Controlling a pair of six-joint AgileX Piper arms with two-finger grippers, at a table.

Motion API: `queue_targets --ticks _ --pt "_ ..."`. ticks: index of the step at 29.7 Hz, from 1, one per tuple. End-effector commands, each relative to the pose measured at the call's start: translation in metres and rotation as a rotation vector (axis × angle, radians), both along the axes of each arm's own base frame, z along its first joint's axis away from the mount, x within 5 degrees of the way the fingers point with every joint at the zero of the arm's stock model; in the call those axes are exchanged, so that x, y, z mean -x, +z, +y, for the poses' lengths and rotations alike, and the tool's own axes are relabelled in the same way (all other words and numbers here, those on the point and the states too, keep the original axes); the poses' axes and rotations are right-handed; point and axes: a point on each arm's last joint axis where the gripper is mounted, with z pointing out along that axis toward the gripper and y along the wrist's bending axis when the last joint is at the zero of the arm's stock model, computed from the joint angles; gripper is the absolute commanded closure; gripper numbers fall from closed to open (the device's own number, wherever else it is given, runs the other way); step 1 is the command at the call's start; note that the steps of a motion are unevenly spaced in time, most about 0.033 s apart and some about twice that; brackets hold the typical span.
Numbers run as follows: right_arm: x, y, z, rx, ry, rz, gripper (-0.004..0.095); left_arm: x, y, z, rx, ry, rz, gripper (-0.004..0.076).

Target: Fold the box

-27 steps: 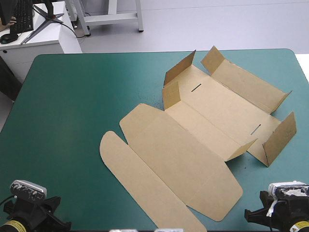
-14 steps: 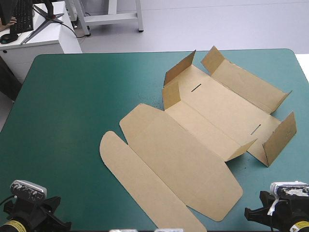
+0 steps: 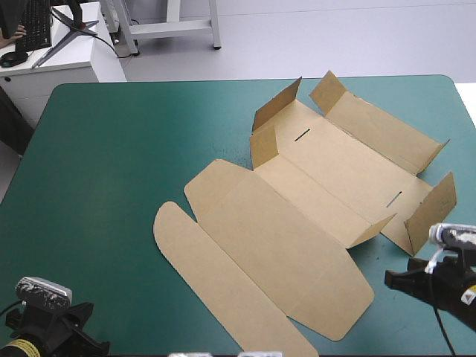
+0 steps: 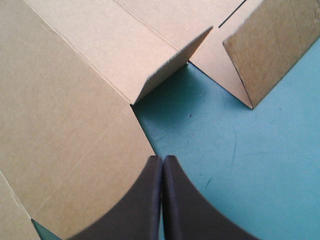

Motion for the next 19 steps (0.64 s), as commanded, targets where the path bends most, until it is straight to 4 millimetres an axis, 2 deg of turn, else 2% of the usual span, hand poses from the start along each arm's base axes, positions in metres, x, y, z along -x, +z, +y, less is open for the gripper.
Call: queue_targets --ticks 1,4,9,17,19 --pt "-0.029 0.033 -0.001 -0.026 -0.021 -0.041 0.0926 -0.004 0.010 -0.002 0.031 -0.002 -0.057 0.0734" --pt "-0.053 0.044 -0.003 -0.042 -0.044 -0.001 0.0926 -0.004 0.010 -0.002 0.031 -0.002 -0.057 0.0734" --pt "-0.085 0.043 -0.004 -0.042 -0.036 0.127 0.0867 -0.004 0.010 -0.002 0.031 -0.002 -0.055 0.0734" --pt "-0.125 0.023 -0.005 -0.064 -0.033 0.330 0.0555 -0.004 0.010 -0.002 0.031 -0.002 -0.055 0.0734" --pt "-0.132 0.018 -0.005 -0.107 -0.080 0.367 0.0477 -0.004 0.010 -0.002 0.031 -0.002 -0.055 0.0734"
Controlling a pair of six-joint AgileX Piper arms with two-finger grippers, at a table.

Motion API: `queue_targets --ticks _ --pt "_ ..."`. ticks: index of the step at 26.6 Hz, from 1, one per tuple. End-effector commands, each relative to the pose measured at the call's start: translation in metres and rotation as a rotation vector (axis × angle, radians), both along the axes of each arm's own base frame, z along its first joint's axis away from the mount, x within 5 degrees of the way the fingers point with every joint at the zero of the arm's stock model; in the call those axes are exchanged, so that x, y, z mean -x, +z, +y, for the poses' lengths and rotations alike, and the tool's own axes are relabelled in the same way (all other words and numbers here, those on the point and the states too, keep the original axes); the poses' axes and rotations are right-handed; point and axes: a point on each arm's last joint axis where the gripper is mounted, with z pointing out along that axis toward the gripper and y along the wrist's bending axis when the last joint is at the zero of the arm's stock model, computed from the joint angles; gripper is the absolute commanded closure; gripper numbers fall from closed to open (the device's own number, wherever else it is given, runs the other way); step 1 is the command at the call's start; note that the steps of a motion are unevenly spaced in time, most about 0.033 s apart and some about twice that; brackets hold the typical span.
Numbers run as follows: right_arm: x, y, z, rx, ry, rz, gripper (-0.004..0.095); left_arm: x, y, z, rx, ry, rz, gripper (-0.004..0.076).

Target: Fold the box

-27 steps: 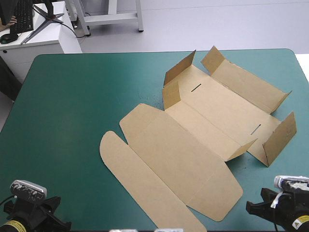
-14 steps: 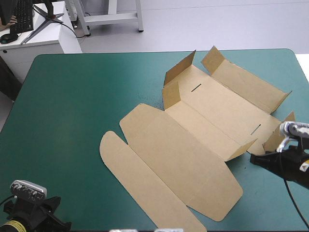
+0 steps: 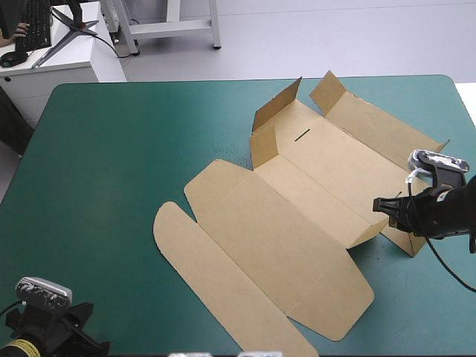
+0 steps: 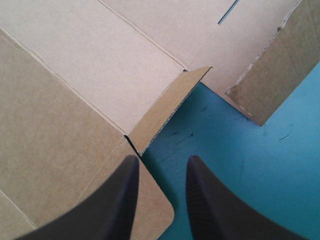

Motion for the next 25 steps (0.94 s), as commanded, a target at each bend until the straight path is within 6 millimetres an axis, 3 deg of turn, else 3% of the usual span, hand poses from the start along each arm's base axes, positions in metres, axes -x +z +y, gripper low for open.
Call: queue_targets --ticks 1,6,12,25 --pt "-0.009 0.002 0.001 -0.052 -0.069 0.029 0.0440 -0.004 0.010 -0.002 0.031 -0.002 -0.055 0.0734" --pt "-0.027 -0.014 -0.001 -0.101 -0.204 0.132 0.0336 -0.004 0.010 -0.002 0.031 -0.002 -0.055 0.0734" --pt "-0.049 -0.036 0.002 -0.192 -0.344 0.264 0.0336 -0.004 0.010 -0.002 0.030 -0.002 -0.053 0.0734" --pt "-0.089 -0.094 0.006 -0.238 -0.361 0.505 0.0379 -0.003 0.009 -0.004 0.051 -0.013 -0.043 0.0734"
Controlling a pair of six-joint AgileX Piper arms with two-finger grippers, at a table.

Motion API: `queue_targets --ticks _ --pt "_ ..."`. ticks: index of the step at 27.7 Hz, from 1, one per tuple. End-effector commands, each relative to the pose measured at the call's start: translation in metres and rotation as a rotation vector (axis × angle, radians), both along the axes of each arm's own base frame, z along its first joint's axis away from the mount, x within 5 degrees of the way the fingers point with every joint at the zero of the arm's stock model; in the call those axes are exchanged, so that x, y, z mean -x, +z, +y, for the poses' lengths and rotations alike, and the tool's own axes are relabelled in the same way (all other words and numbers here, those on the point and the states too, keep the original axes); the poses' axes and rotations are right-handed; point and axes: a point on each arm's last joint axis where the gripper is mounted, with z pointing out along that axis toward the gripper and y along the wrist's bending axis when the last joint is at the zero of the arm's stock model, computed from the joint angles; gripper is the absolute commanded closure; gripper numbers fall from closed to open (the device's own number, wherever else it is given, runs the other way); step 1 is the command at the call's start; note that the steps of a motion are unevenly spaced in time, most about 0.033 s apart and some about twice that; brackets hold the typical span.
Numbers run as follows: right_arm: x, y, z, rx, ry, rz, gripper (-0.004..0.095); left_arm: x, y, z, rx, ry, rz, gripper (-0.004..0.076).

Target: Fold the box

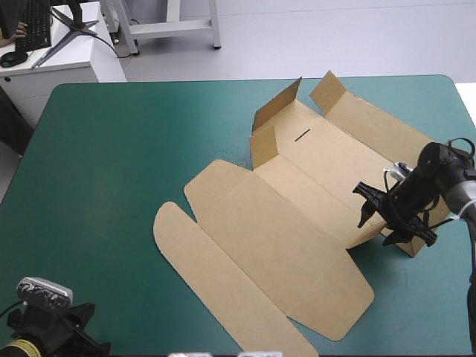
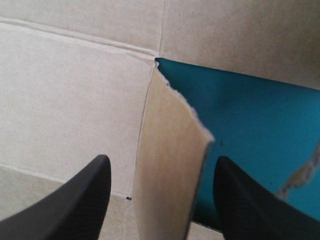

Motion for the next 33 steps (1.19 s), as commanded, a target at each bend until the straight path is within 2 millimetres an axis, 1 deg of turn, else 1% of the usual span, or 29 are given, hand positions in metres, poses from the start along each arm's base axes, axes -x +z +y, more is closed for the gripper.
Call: queue_targets --ticks 1,3,4,8,9,10,15,17,19,21,25,28,30,31,33 --pt "-0.001 0.009 0.005 -0.063 0.022 -0.007 0.0411 -0.003 0.009 -0.003 0.041 -0.009 -0.048 0.0734" --pt "-0.002 0.007 0.005 -0.067 0.032 -0.005 0.0500 -0.003 0.009 -0.003 0.038 -0.012 -0.049 0.0734" --pt "-0.002 0.007 0.005 -0.067 0.032 -0.004 0.0565 -0.003 0.009 -0.003 0.038 -0.012 -0.049 0.0734" --pt "-0.003 0.007 0.005 -0.065 0.041 -0.005 0.0935 -0.003 0.009 -0.003 0.038 -0.012 -0.049 0.0734" --pt "-0.003 0.006 0.005 -0.061 0.050 -0.007 0.0916 -0.003 0.009 -0.003 0.038 -0.012 -0.049 0.0734" --pt "-0.003 0.006 0.005 -0.060 0.069 -0.013 0.0929 -0.003 0.009 -0.003 0.041 -0.009 -0.048 0.0734" --pt "-0.003 0.006 -0.001 0.007 0.108 -0.025 0.0928 -0.003 0.009 -0.003 0.041 -0.009 -0.048 0.0734" --pt "-0.007 0.012 -0.005 0.057 0.133 -0.056 0.0928 -0.003 0.009 -0.003 0.041 -0.009 -0.048 0.0734" --pt "-0.014 0.023 -0.010 0.114 0.174 -0.103 0.0928 -0.003 0.009 -0.003 0.041 -0.009 -0.048 0.0734" --pt "-0.025 0.038 -0.014 0.169 0.265 -0.171 0.0926 -0.003 0.009 -0.003 0.041 -0.009 -0.048 0.0734" --pt "-0.050 0.057 -0.017 0.234 0.445 -0.272 0.0923 -0.003 0.009 -0.003 0.041 -0.009 -0.048 0.0734" --pt "-0.072 0.064 -0.011 0.297 0.583 -0.321 0.0918 -0.003 0.009 -0.003 0.041 -0.009 -0.048 0.0734" --pt "-0.087 0.066 -0.003 0.369 0.703 -0.339 0.0918 -0.003 0.009 -0.003 0.041 -0.009 -0.048 0.0734" --pt "-0.093 0.067 0.002 0.402 0.761 -0.346 0.0918 -0.004 0.009 -0.002 0.033 -0.006 -0.051 0.0734" --pt "-0.107 0.068 0.014 0.471 0.933 -0.366 0.0919 -0.004 0.009 -0.002 0.033 -0.006 -0.051 0.0734"
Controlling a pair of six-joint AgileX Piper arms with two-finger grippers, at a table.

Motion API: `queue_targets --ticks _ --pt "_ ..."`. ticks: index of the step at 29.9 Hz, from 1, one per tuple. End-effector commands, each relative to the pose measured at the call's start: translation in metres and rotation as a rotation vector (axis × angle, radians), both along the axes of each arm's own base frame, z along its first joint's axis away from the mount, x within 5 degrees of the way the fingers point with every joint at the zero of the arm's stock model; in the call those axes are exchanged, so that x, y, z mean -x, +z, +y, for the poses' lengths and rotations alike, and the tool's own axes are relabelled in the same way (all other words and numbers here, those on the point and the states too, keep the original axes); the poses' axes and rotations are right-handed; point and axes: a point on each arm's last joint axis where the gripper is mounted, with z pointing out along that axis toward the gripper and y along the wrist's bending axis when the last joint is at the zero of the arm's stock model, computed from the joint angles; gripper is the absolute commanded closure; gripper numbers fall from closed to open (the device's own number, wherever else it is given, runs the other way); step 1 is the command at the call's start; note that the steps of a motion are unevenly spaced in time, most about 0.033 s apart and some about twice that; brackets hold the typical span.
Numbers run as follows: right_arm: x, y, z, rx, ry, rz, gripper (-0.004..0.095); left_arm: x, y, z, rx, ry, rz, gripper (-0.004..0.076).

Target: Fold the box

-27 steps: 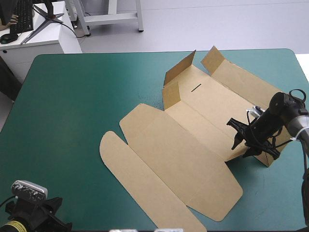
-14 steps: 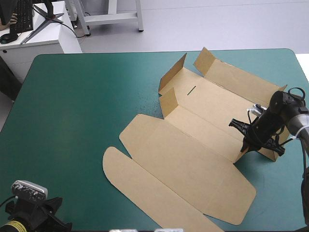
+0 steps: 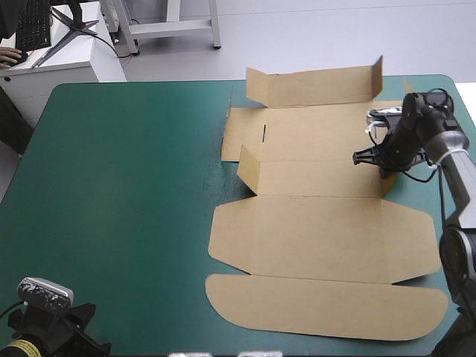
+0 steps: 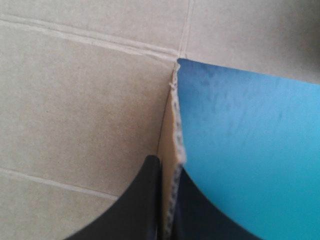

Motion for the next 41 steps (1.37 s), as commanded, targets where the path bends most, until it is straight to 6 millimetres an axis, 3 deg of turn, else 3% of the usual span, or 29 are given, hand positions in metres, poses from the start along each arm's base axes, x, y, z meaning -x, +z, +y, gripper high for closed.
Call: queue_targets --ticks 1,6,10,15,22,27,41 --pt "-0.012 0.027 0.019 0.161 0.284 -0.082 0.0919 -0.004 0.010 -0.002 0.026 0.001 -0.055 0.0734" --pt "-0.041 0.040 0.069 0.147 0.540 -0.268 0.0919 -0.004 0.010 -0.002 0.026 0.001 -0.055 0.0734" --pt "-0.049 0.054 0.116 0.199 0.764 -0.419 0.0922 -0.004 0.010 -0.002 0.026 0.001 -0.055 0.0734" --pt "-0.047 0.065 0.171 0.220 0.949 -0.575 0.0923 -0.004 0.010 -0.002 0.028 0.002 -0.054 0.0734" --pt "-0.023 0.060 0.238 0.283 1.261 -0.673 0.0923 -0.004 0.010 -0.002 0.031 0.005 -0.053 0.0734" --pt "-0.012 0.059 0.260 0.207 1.385 -0.731 0.0923 -0.004 0.010 -0.002 0.031 0.005 -0.053 0.0734" --pt "0.004 0.055 0.276 0.075 1.513 -0.710 0.0923 -0.004 0.010 -0.002 0.031 0.005 -0.053 0.0734"
